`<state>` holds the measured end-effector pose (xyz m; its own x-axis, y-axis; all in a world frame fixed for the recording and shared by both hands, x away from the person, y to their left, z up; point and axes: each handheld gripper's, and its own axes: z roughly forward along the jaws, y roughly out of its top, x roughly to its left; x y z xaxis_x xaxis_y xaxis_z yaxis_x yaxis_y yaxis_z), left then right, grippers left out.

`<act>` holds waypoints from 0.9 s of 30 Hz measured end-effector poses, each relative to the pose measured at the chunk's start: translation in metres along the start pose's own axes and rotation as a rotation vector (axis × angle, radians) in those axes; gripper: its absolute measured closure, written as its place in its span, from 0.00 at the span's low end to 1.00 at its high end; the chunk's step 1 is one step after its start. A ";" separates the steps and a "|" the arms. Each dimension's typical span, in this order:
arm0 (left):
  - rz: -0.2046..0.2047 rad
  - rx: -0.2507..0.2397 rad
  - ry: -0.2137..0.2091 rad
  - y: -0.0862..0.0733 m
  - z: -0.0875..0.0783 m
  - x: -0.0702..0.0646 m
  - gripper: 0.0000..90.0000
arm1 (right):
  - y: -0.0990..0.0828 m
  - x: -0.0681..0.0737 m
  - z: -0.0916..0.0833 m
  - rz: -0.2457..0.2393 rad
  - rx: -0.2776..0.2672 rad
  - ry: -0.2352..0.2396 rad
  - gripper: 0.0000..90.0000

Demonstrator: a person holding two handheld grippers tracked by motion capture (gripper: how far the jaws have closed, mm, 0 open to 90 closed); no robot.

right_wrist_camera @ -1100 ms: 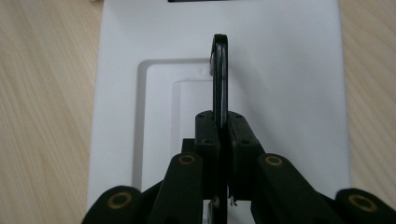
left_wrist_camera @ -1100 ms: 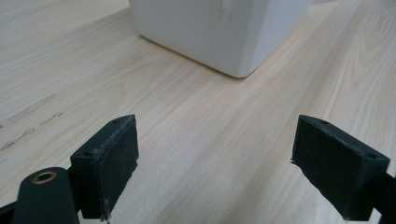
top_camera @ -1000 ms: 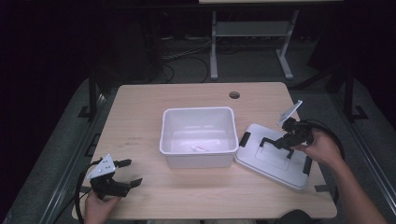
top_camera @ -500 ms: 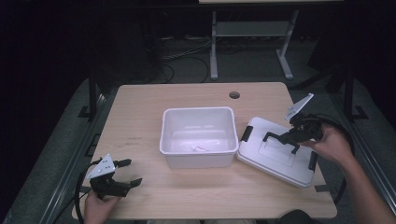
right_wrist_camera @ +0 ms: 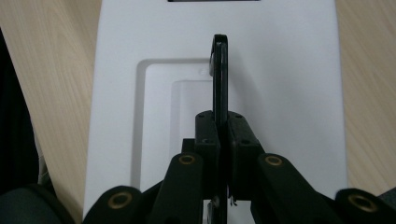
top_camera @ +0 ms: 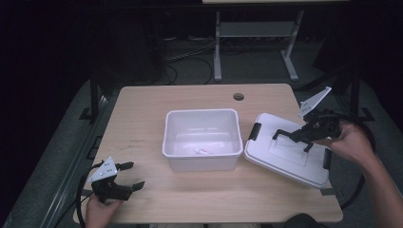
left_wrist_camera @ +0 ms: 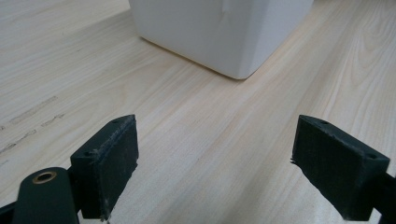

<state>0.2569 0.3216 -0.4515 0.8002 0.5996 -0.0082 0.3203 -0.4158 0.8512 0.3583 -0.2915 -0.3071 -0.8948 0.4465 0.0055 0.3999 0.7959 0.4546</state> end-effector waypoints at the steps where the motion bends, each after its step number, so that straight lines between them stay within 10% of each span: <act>1: 0.001 0.000 0.000 0.000 0.000 0.000 0.15 | 0.001 0.001 -0.003 -0.003 0.000 -0.003 0.94; 27: 0.000 -0.006 0.000 0.001 0.001 0.001 0.15 | 0.055 0.021 -0.053 -0.121 -0.023 -0.003 0.94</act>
<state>0.2581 0.3209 -0.4515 0.8003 0.5995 -0.0080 0.3169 -0.4116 0.8545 0.3506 -0.2596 -0.2343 -0.9358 0.3485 -0.0532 0.2840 0.8347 0.4719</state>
